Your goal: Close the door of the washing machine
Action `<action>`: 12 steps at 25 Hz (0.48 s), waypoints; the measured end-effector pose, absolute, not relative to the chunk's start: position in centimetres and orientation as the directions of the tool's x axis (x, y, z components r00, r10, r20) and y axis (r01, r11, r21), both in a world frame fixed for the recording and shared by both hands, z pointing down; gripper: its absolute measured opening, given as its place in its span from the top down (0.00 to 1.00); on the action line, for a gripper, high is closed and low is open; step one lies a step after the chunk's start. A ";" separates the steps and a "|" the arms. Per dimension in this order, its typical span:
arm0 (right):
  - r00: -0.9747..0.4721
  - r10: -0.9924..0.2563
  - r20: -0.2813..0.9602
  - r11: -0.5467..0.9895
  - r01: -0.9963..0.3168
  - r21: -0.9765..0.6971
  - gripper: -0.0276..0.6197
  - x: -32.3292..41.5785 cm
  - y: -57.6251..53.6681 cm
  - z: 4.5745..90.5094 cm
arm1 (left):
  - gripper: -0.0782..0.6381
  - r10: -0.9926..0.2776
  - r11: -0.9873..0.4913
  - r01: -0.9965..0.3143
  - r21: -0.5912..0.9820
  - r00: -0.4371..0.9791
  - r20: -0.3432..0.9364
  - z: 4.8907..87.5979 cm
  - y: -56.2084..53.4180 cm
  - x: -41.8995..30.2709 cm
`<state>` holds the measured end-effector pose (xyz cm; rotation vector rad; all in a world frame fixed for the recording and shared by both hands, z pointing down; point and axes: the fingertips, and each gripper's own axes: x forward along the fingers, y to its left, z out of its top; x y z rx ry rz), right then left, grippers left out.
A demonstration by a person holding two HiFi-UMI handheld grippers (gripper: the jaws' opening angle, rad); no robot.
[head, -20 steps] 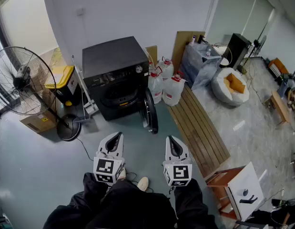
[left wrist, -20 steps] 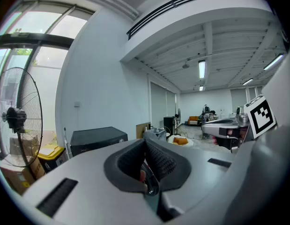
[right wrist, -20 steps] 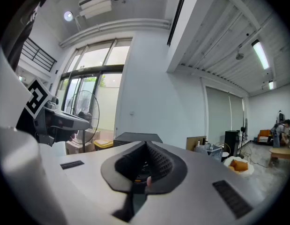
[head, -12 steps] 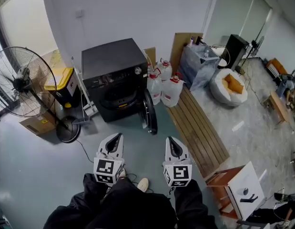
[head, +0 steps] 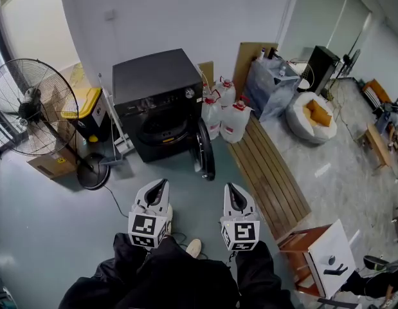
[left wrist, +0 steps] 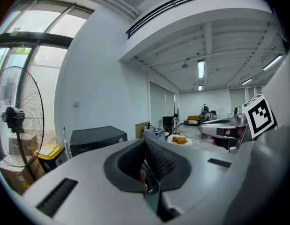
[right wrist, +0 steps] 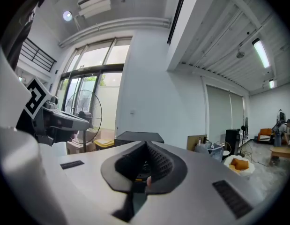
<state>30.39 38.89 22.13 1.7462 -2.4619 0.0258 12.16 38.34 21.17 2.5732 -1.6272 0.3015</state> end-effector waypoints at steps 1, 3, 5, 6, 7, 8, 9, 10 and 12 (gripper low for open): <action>-0.325 -0.939 0.110 0.332 -0.941 0.056 0.93 30.3 38.5 22.2 | 0.86 -0.885 -0.431 -0.902 -0.035 0.415 0.209 21.2 38.0 12.0; -0.324 -0.940 0.109 0.332 -0.942 0.056 0.93 30.2 37.8 22.5 | 0.86 -0.886 -0.429 -0.903 -0.034 0.414 0.209 21.5 37.2 11.7; -0.324 -0.940 0.112 0.331 -0.942 0.054 0.93 30.1 36.9 22.8 | 0.86 -0.885 -0.430 -0.902 -0.033 0.414 0.212 21.9 36.4 11.5; -0.323 -0.939 0.114 0.330 -0.942 0.052 0.93 30.0 36.3 22.9 | 0.86 -0.884 -0.431 -0.902 -0.033 0.415 0.213 22.0 35.8 11.5; -0.321 -0.940 0.117 0.329 -0.943 0.051 0.93 30.0 35.7 23.0 | 0.86 -0.882 -0.435 -0.900 -0.032 0.419 0.215 22.1 35.1 11.5; -0.318 -0.940 0.120 0.326 -0.944 0.049 0.93 29.8 35.0 23.2 | 0.86 -0.880 -0.439 -0.898 -0.031 0.423 0.218 22.1 34.3 11.4; -0.314 -0.941 0.124 0.322 -0.946 0.047 0.93 29.7 34.3 23.3 | 0.86 -0.876 -0.444 -0.895 -0.029 0.428 0.222 22.3 33.5 11.3; -0.311 -0.942 0.130 0.318 -0.947 0.044 0.93 29.5 33.6 23.6 | 0.86 -0.873 -0.448 -0.894 -0.025 0.431 0.228 22.5 32.7 11.2; -0.304 -0.942 0.145 0.312 -0.949 0.037 0.93 29.0 32.1 24.3 | 0.86 -0.866 -0.454 -0.891 -0.018 0.437 0.243 23.1 31.0 10.8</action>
